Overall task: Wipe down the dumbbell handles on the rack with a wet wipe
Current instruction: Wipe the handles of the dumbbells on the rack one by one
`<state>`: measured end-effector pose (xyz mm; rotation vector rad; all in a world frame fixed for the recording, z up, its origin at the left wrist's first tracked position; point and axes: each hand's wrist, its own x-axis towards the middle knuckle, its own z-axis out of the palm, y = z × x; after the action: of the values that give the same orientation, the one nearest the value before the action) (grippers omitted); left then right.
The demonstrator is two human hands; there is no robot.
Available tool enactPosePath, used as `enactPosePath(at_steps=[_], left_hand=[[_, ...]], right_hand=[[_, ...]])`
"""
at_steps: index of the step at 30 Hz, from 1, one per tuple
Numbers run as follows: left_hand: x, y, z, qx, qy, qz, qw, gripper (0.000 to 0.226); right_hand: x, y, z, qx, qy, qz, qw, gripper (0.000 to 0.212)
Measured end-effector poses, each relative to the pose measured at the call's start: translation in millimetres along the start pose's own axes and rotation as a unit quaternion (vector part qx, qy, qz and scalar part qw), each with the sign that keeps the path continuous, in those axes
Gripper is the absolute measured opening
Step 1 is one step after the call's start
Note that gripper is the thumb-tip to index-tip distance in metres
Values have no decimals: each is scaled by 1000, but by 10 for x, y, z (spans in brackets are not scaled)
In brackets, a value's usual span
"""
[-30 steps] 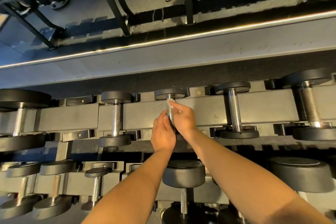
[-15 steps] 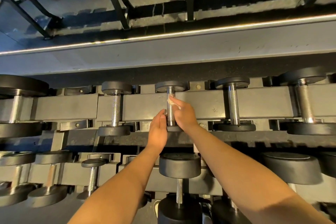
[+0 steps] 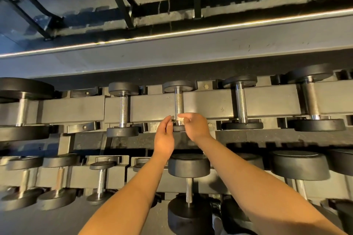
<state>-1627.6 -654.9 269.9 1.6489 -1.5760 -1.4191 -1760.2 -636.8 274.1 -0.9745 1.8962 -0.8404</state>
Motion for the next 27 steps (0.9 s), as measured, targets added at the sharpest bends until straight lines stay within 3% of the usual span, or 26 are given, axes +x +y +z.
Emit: enactPosePath(at_steps=[3,7,11,16,22,27], left_hand=[[-24,94,-73,11,40,56,998,27],[102,249,-101,-30,8,43,999,23],[381,220,-107,-1,0,79,997,21],[817,152,-103,8,62,91,994,22],[1013,285,155,-16,-14,132,991,25],[936,158,148,-39,-45,76,995,32]], right_hand=[[-99,-136,52,95,48,-40,994,35],[-73,-295,188,146,58,-54,986,12],[37,-217,250,93,23,-51,994,28],[258,-77,326,121,143,1,982,34],[349,46,478,132,185,20,974,31],[338,67,439,140,187,25,972,34]])
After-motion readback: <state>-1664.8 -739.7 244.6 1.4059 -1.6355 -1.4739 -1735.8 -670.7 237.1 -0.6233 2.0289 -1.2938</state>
